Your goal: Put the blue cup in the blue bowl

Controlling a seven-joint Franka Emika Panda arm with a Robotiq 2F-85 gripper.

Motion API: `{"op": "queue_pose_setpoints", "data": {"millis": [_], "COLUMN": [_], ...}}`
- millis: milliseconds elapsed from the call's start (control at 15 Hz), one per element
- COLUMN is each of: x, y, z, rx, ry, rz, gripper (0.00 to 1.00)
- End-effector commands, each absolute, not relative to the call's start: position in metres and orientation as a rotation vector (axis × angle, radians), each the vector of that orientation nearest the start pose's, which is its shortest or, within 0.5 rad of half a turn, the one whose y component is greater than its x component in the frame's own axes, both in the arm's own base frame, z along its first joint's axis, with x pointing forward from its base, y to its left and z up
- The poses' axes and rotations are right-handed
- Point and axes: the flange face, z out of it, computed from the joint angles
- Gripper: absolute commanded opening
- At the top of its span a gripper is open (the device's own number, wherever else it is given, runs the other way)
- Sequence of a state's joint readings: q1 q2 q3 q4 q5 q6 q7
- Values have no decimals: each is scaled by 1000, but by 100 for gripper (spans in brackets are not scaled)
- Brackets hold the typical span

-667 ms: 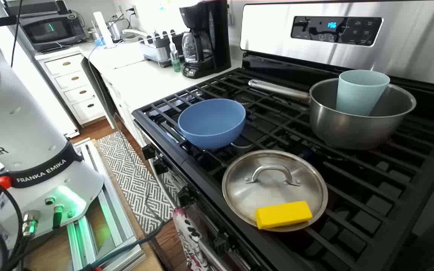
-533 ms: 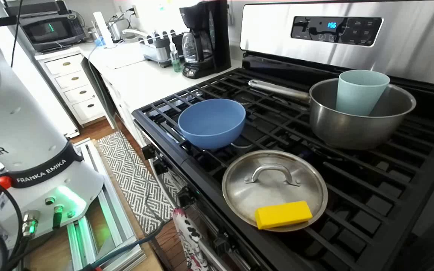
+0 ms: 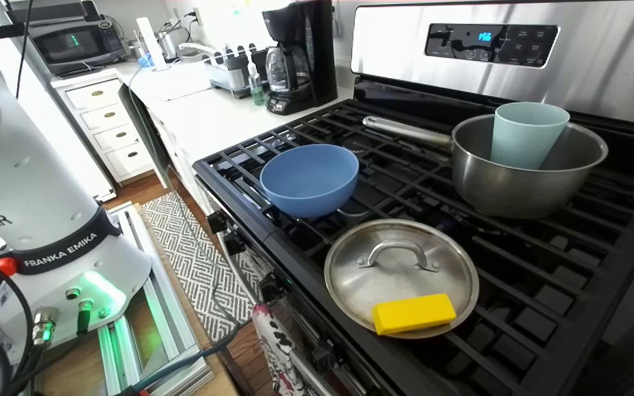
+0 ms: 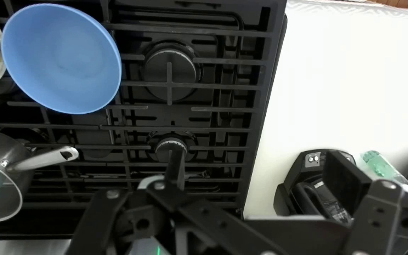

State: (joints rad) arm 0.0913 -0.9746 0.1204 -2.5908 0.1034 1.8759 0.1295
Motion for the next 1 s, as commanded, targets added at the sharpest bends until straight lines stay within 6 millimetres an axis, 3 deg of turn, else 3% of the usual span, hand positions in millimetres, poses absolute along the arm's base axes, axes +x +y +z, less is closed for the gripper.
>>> {"op": "queue_pose_setpoints", "data": {"millis": [0,200,467,667,933], "x": [289,303,316,316,305], "y": [41,-14,-79,-118,-150], "z": [576,588,583,565,534], "rx": [-3057,-2995,-2892,-2823,-2709], "ry": [115,274,565,812,1096], "rz": [-474,-508,-453,-425,-343], "gripper": [100,100,100,100,100]}}
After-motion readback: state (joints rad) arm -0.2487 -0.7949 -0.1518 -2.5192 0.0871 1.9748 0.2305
